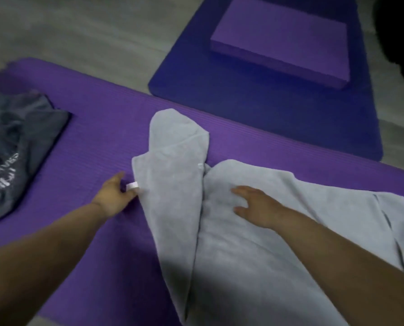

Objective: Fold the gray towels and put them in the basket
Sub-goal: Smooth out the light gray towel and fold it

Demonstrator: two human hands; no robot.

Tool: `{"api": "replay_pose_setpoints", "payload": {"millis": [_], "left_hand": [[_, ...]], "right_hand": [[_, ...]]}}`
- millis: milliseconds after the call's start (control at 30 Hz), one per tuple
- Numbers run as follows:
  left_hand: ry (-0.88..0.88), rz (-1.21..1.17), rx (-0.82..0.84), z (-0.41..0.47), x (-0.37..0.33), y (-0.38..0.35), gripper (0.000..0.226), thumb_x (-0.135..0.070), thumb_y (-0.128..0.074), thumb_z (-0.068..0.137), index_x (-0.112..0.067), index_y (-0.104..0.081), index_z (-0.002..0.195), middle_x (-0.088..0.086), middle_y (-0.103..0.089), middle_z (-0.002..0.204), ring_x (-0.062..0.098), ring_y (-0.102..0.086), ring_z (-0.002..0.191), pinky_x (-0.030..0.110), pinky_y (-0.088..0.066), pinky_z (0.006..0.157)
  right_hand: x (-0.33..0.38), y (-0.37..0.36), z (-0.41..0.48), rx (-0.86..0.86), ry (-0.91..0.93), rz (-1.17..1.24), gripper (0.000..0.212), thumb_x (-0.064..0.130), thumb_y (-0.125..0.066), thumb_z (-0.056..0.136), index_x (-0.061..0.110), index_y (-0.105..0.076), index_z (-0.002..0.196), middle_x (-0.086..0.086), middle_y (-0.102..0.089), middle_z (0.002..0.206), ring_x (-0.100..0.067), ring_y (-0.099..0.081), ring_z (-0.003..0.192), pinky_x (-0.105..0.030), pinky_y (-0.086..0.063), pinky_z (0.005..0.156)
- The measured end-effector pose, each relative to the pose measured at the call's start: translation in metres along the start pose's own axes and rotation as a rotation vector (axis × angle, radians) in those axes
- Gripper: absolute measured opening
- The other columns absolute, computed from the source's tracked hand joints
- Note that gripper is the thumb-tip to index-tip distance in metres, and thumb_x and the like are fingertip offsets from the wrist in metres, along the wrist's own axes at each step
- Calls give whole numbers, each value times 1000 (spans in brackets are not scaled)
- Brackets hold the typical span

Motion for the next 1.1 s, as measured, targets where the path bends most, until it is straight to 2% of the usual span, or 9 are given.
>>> {"api": "replay_pose_setpoints", "payload": {"millis": [167, 333, 433, 533, 667, 800, 933, 1033, 1100], "left_hand": [[33, -281, -103, 39, 3, 2, 73, -22, -66, 82, -6, -27, 141, 15, -48, 135, 29, -44, 126, 36, -33, 107], [-19, -258, -7, 59, -20, -12, 60, -13, -56, 86, -12, -30, 139, 1, -55, 67, 24, -58, 81, 27, -39, 75], [-38, -119, 26, 64, -15, -8, 15, -20, -54, 88, -11, -60, 97, 15, -66, 94, 31, -59, 100, 32, -44, 80], [-111, -57, -55, 62, -6, -1, 40, -27, -54, 87, -15, -42, 51, 22, -59, 84, 33, -55, 81, 35, -42, 69], [-130, -391, -184, 46, 16, 22, 30, -17, -55, 89, 8, -64, 75, 10, -51, 69, 14, -44, 63, 24, -37, 59], [-82, -432, -414, 15, 70, 74, 18, -12, -57, 87, -1, -69, 95, -6, -65, 71, -14, -52, 51, -1, -35, 53], [159, -104, -482, -31, 154, 107, 36, -32, -61, 81, 1, -61, 66, 26, -65, 76, 39, -62, 85, 31, -38, 63], [288, 215, -348, -62, 208, 114, 50, -44, -47, 67, 3, -63, 62, 33, -62, 74, 46, -60, 76, 45, -49, 71], [379, 336, -274, -71, 240, 115, 53, -50, -51, 65, -2, -68, 83, 30, -63, 91, 46, -59, 88, 52, -48, 82]], "right_hand": [[72, -64, 27, 165, -171, -181, 78, 47, -43, 90, 24, 5, 147, -9, 16, 155, -28, 10, 144, -41, -3, 118], [73, -60, 25, 236, -259, -194, 78, 59, -34, 89, 29, 11, 146, -2, 24, 153, -19, 18, 143, -46, 7, 115], [77, -56, 27, 241, -274, -153, 76, 61, -31, 89, 32, 10, 145, 0, 23, 154, -17, 17, 143, -44, 7, 115], [79, -58, 26, 206, -273, -133, 72, 59, -30, 90, 33, 7, 146, 1, 19, 155, -17, 13, 144, -41, 5, 116], [76, -57, 23, 54, -277, -43, 63, 54, -32, 92, 34, -5, 146, 4, 7, 157, -15, 2, 145, -37, 2, 117], [77, -57, 23, -106, -255, -114, 61, 49, -31, 94, 32, -3, 146, 4, 7, 157, -15, 0, 145, -34, 2, 117], [86, -62, 29, -152, -217, -186, 59, 46, -29, 96, 29, -4, 147, 2, 8, 157, -18, 2, 145, -34, 4, 117], [91, -66, 37, -144, -207, -243, 60, 44, -30, 96, 28, -3, 147, 1, 8, 157, -19, 4, 145, -36, 3, 117], [92, -65, 40, -128, -215, -253, 61, 42, -31, 95, 27, -2, 147, 1, 8, 157, -20, 4, 145, -37, 2, 117]]}}
Point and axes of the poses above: each hand's wrist, its own z-axis towards the middle knuckle, its own y-axis out of the back of the hand, x = y × z, the point moved 2 cm from there along z, towards the middle knuckle
